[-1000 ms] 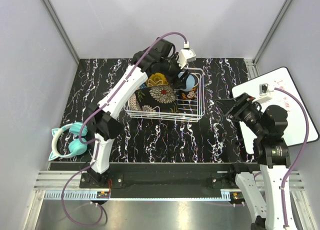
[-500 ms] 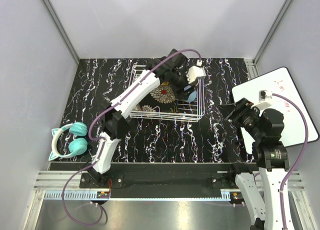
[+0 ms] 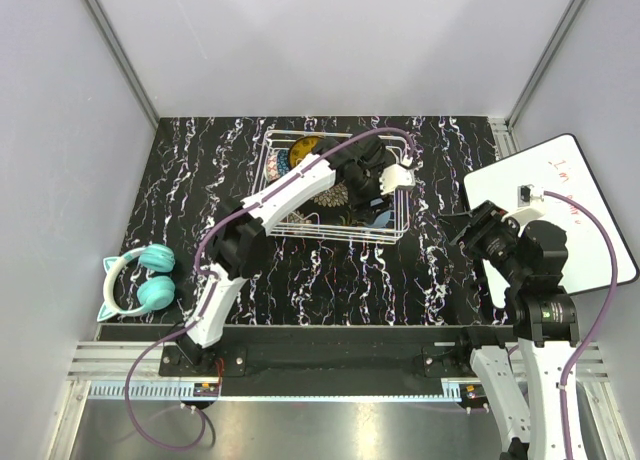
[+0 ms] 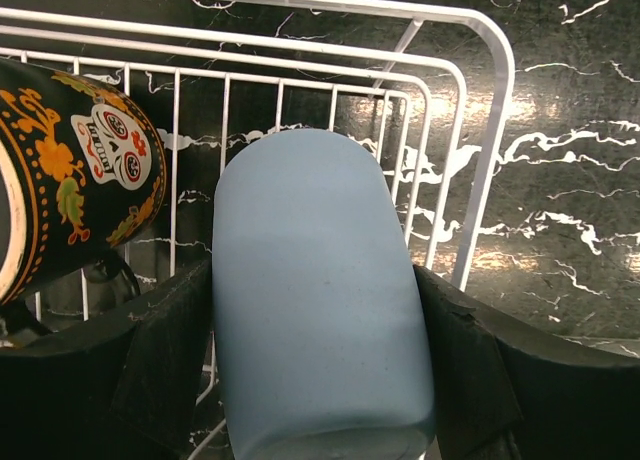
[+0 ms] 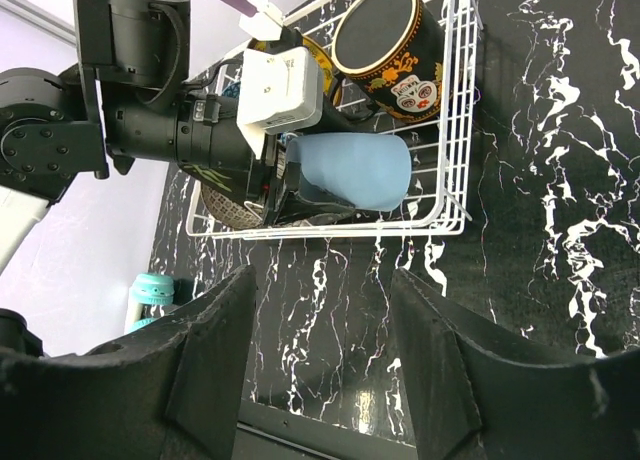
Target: Load the mixed dishes into the dish rack
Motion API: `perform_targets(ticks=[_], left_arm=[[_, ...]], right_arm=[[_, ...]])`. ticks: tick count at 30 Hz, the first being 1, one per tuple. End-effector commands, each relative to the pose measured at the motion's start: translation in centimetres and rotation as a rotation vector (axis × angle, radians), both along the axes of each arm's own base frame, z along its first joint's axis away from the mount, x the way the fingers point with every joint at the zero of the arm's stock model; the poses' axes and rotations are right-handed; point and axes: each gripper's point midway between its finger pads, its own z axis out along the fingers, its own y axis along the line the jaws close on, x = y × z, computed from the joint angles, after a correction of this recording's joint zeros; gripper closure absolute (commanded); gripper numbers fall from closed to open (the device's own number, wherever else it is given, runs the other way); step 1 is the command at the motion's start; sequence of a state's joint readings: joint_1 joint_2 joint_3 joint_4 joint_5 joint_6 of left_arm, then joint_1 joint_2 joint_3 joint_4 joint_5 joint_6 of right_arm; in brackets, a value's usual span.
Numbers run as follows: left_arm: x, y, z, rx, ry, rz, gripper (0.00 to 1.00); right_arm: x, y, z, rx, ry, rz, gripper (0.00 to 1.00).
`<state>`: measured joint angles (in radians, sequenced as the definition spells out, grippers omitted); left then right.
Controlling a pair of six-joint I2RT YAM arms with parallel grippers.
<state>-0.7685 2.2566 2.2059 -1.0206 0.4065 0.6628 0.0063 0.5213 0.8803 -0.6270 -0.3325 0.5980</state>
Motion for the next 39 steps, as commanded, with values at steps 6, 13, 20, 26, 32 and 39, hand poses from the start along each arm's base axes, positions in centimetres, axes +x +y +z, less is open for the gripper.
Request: perform_targets(ticks=[6, 13, 20, 26, 32, 39], left_arm=[[1.1, 0.7, -3.2, 0.065, -0.069, -0.030, 1.00], [1.5, 1.1, -5.1, 0.096, -0.090, -0.018, 0.88], [1.9, 0.5, -4.4, 0.059, -0.100, 0.017, 0.12], [2.0, 0.2, -3.5, 0.033, -0.109, 0.025, 0.01], [2.7, -0.1, -2.2, 0.008, -0.139, 0.044, 0.01], [5.6, -0.6, 5.3, -0.127, -0.236, 0.125, 0.01]], right_arm=[[-0.2, -0.3, 0.6, -0.022, -0.026, -0.010, 0.37], [-0.3, -0.2, 0.6, -0.023, -0.027, -0.005, 0.38], [-0.6, -0.2, 0.6, -0.019, -0.030, -0.006, 0.38], [-0.7, -0.2, 0.5, -0.019, -0.027, -0.001, 0.38], [-0.7, -0.2, 0.4, -0.021, -0.025, -0.002, 0.38], [0.1, -0.6, -0.7, -0.042, 0.006, -0.020, 0.34]])
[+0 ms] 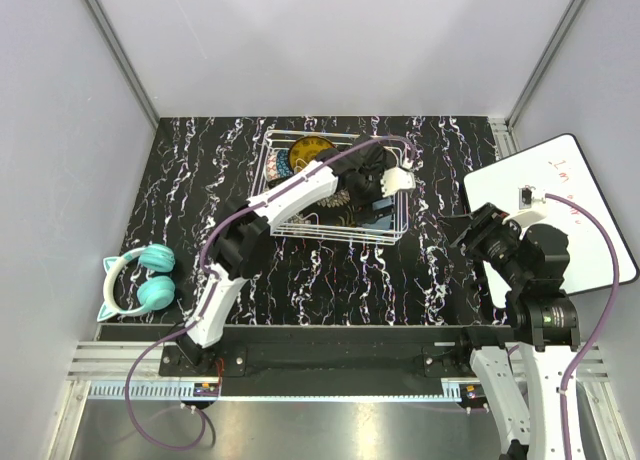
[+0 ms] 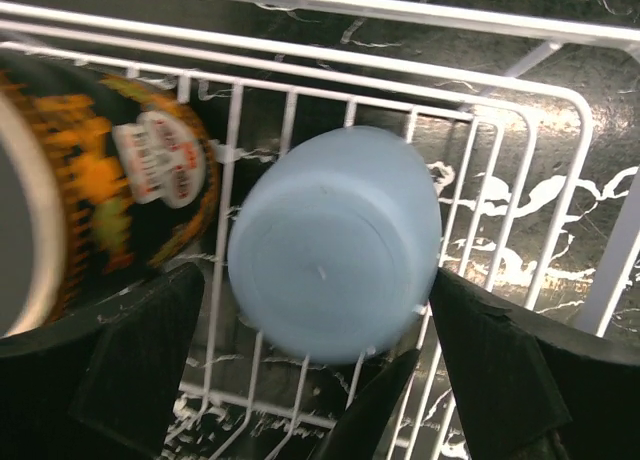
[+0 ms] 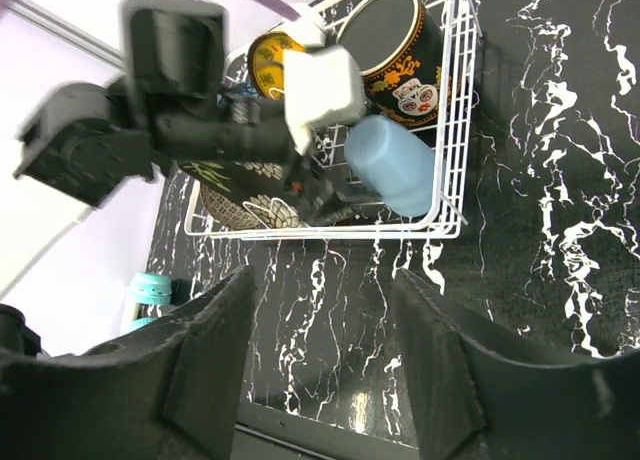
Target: Load the mixed dishes into the dish rack
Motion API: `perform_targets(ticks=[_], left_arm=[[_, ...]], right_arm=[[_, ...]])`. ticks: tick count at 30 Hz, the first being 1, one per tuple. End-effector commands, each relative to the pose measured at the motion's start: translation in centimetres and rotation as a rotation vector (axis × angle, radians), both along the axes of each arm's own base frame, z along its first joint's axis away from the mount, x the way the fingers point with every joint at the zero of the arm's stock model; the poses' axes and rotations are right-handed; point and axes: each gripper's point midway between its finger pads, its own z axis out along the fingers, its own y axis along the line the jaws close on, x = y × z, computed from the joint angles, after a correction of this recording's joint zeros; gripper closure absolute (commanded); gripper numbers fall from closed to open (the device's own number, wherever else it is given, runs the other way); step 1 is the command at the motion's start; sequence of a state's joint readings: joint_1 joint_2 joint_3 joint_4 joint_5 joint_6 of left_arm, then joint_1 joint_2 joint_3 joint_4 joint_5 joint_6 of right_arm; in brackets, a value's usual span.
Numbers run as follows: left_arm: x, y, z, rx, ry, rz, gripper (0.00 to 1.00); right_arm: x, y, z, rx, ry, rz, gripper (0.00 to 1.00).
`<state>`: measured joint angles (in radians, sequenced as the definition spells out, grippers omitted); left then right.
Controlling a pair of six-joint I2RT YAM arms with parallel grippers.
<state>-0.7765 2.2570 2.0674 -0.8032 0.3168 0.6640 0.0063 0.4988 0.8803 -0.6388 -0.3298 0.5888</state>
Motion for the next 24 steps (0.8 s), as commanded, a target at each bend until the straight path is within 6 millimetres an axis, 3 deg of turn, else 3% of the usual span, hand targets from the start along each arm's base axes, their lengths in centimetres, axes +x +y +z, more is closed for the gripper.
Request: perform_targets(ticks=[1, 2, 3, 6, 8, 9, 11, 16, 17, 18, 21, 24], left_arm=[[3.5, 0.6, 9.7, -0.146, -0.148, 0.093, 0.01], [3.6, 0.9, 10.9, -0.156, -0.162, 0.100, 0.01], [3.9, 1.4, 13.8, -0.194, -0.206, 0.111, 0.01], [3.8, 2.9, 19.1, -0.266, -0.273, 0.152, 0.01], [3.8, 4.9, 22.2, -0.319, -0.285, 0.229, 0.01], [4.2, 6.1, 22.8, -0.333, -0.276, 0.268, 0.01], [3.4, 7.7, 24.4, -0.392, -0.233, 0.317, 0.01], [3.8, 13.8, 25.8, -0.465, -0.166, 0.492, 0.01], [3.0, 15.1, 25.4, -0.464, -0.150, 0.518, 0.01], [3.5, 17.1, 25.0, -0.465, -0.143, 0.570, 0.01], [2.3, 20.5, 23.3, -0.462, -0.114, 0.654, 0.01], [0.4, 23.0, 20.4, -0.416, -0.075, 0.739, 0.01]], right_arm=[[1.2, -0.7, -1.6, -0.036, 0.050, -0.033, 0.31], [1.6, -0.8, -2.3, -0.039, 0.074, -0.038, 0.30], [2.2, -0.9, -3.2, -0.049, 0.113, -0.036, 0.30], [3.5, -1.4, -4.8, -0.087, 0.173, -0.047, 0.28], [4.2, -1.7, -4.7, -0.121, 0.181, -0.048, 0.22], [4.8, -1.9, -5.3, -0.134, 0.209, -0.048, 0.21], [5.4, -2.0, -4.4, -0.155, 0.195, -0.042, 0.19], [6.4, -2.2, -3.3, -0.177, 0.180, -0.049, 0.16], [6.5, -2.2, -3.4, -0.178, 0.183, -0.045, 0.15], [6.6, -2.1, -3.6, -0.177, 0.195, -0.036, 0.13], [6.8, -1.8, -4.0, -0.173, 0.216, -0.018, 0.06], [6.8, -1.2, -3.0, -0.169, 0.188, 0.016, 0.00]])
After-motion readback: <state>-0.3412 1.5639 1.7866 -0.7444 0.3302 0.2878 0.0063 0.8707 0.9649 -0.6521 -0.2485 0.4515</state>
